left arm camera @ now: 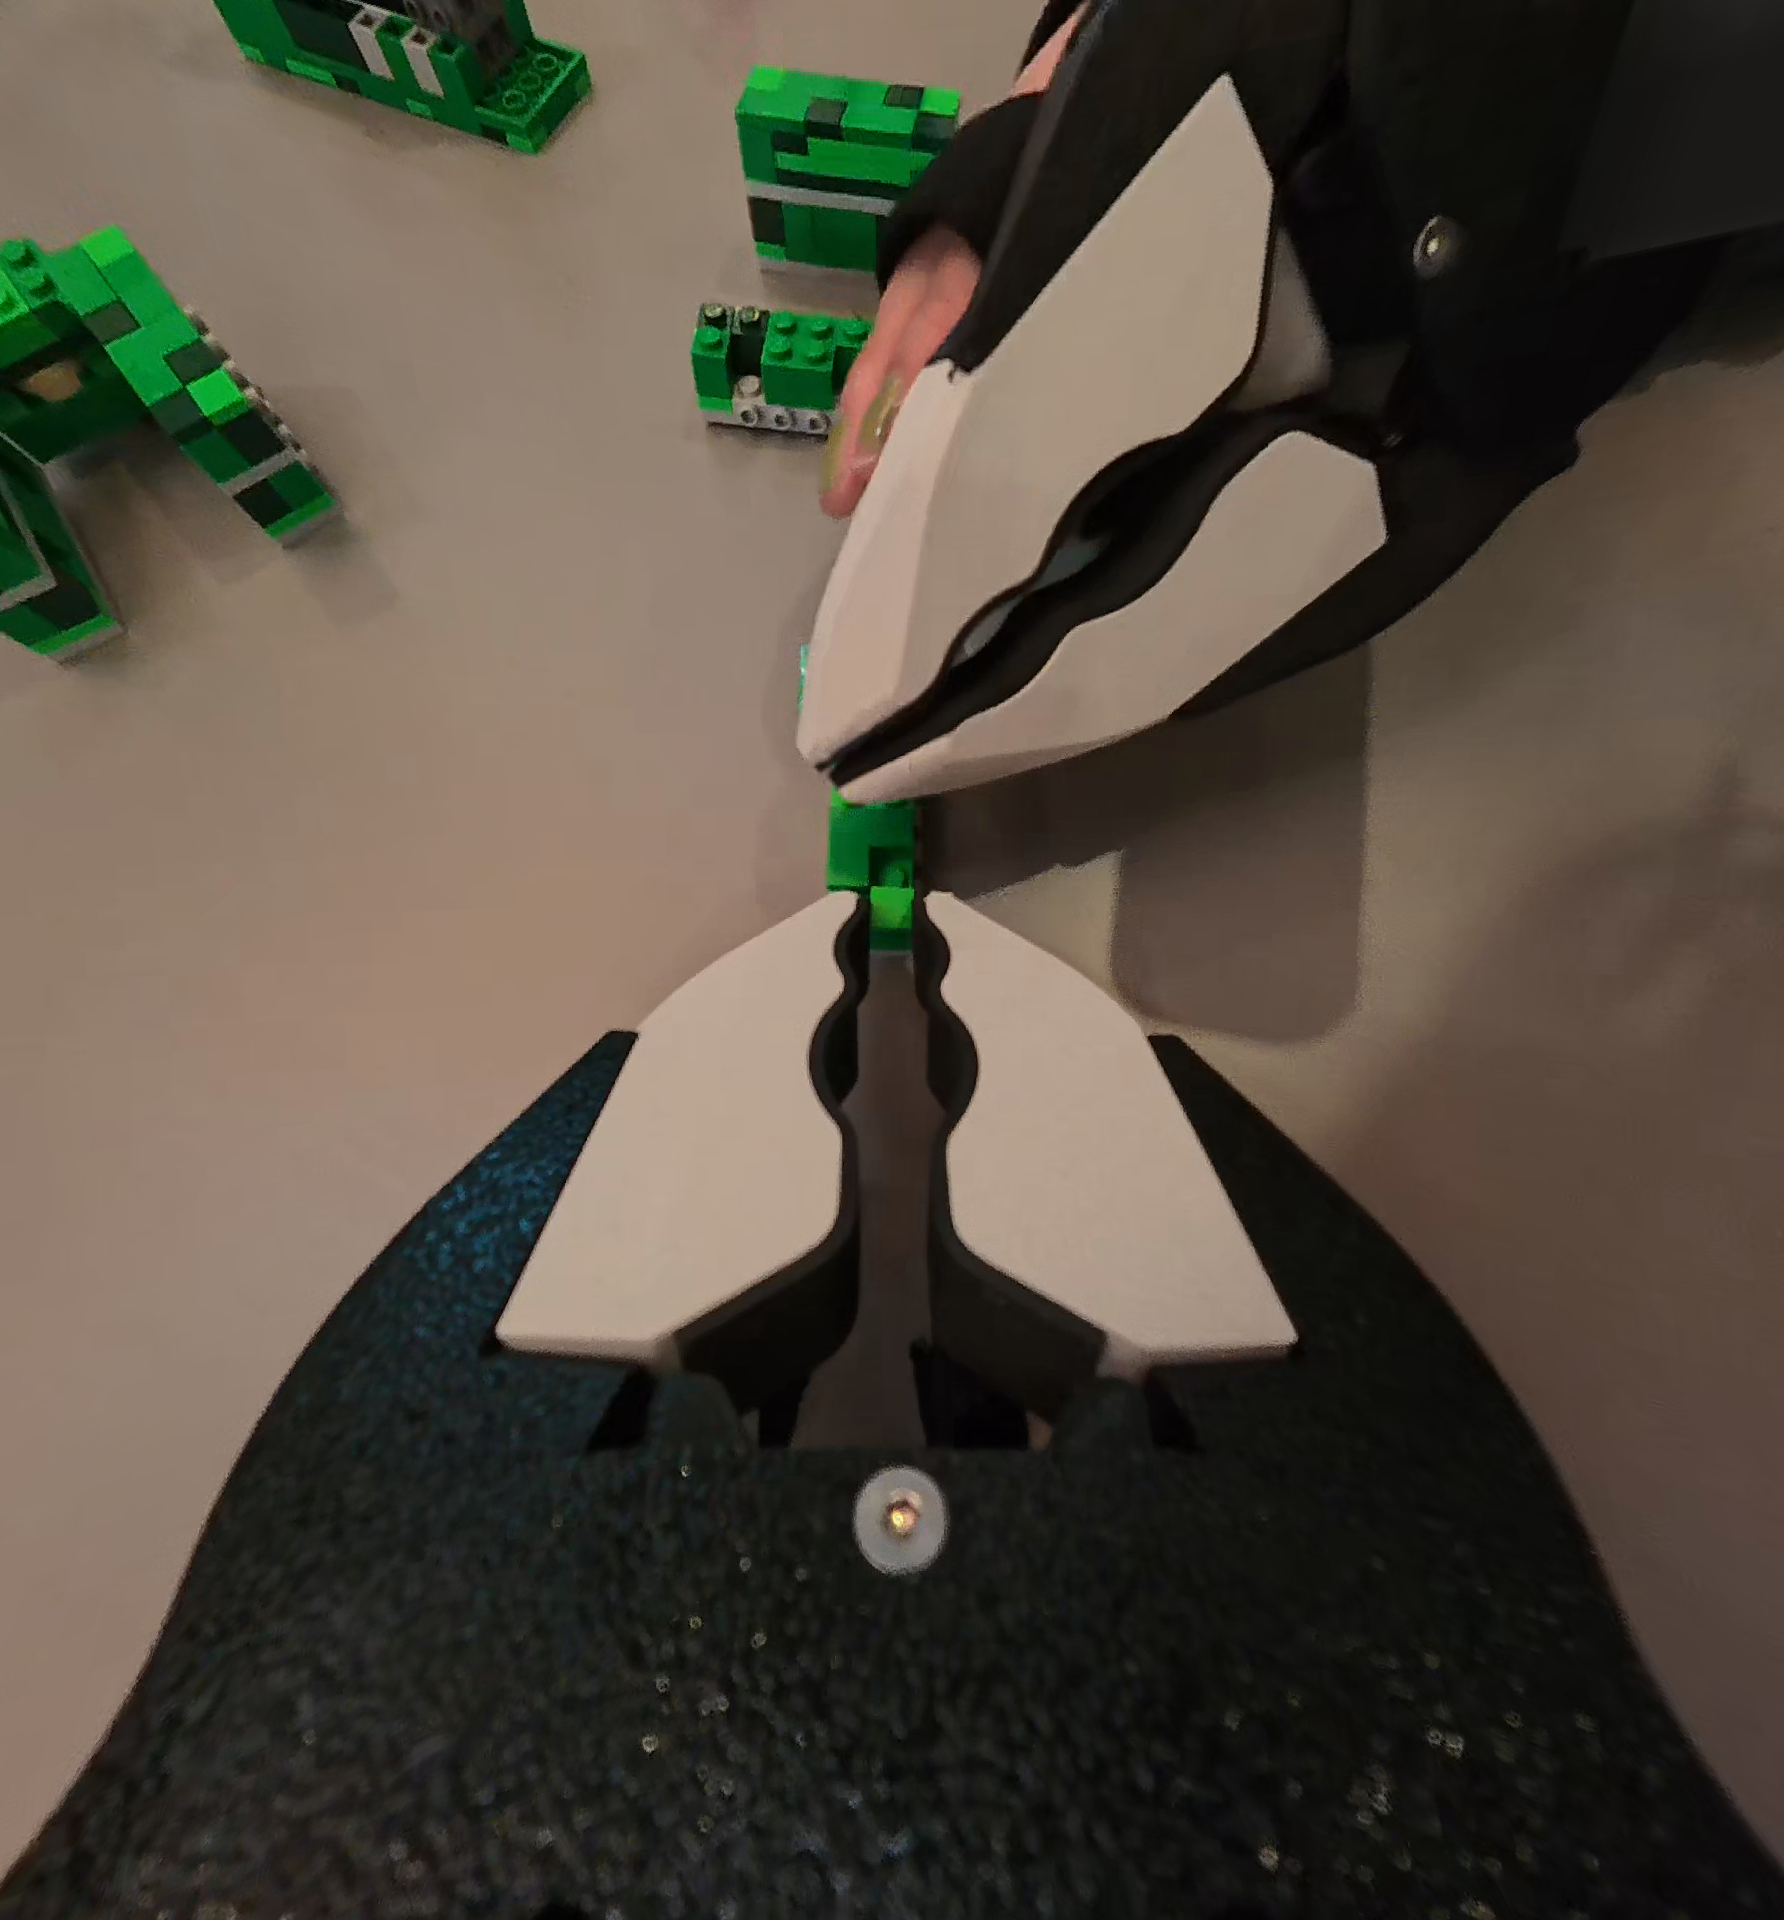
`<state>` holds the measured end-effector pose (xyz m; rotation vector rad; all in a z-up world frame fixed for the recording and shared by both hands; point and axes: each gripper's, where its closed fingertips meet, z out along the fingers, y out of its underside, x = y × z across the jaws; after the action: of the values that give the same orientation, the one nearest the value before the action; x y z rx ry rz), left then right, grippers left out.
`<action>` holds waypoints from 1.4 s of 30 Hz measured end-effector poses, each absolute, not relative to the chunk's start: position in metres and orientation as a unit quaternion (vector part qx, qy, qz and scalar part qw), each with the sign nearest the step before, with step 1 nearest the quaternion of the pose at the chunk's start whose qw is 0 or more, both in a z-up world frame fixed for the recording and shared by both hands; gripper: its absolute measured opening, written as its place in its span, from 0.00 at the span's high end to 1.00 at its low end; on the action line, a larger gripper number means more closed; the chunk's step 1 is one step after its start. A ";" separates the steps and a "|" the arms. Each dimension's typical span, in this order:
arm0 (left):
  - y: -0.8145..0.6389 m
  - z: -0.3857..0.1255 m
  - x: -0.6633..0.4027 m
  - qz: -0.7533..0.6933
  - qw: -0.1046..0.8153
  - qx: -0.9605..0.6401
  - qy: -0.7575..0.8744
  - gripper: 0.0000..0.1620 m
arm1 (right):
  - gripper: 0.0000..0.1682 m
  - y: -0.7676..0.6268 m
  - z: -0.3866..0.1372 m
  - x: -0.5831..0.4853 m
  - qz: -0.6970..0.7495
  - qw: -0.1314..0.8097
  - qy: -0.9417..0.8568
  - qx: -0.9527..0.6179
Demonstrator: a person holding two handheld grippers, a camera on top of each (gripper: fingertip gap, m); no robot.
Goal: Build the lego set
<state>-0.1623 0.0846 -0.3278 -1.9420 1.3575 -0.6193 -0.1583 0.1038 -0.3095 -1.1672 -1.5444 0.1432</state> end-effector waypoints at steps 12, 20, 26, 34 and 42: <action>0.086 -0.328 -0.162 -0.228 0.340 -0.748 0.522 0.96 | 0.94 0.091 -0.313 -0.156 0.079 0.549 -0.671 -0.493; 0.087 -0.328 -0.161 -0.235 0.336 -0.750 0.518 0.96 | 0.82 0.090 -0.320 -0.155 0.117 0.501 -0.677 -0.526; 0.088 -0.328 -0.161 -0.237 0.336 -0.753 0.514 0.96 | 0.85 0.080 -0.323 -0.160 0.136 0.485 -0.705 -0.499; 0.088 -0.328 -0.160 -0.239 0.332 -0.754 0.514 0.96 | 0.86 0.074 -0.325 -0.167 0.152 0.463 -0.723 -0.490; 0.088 -0.328 -0.160 -0.243 0.328 -0.753 0.517 0.96 | 0.89 0.075 -0.329 -0.167 0.191 0.423 -0.710 -0.529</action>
<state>-0.1595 0.0879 -0.3278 -1.9708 1.3533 -0.6373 -0.1669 0.0754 -0.3286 -1.3251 -1.7771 0.4789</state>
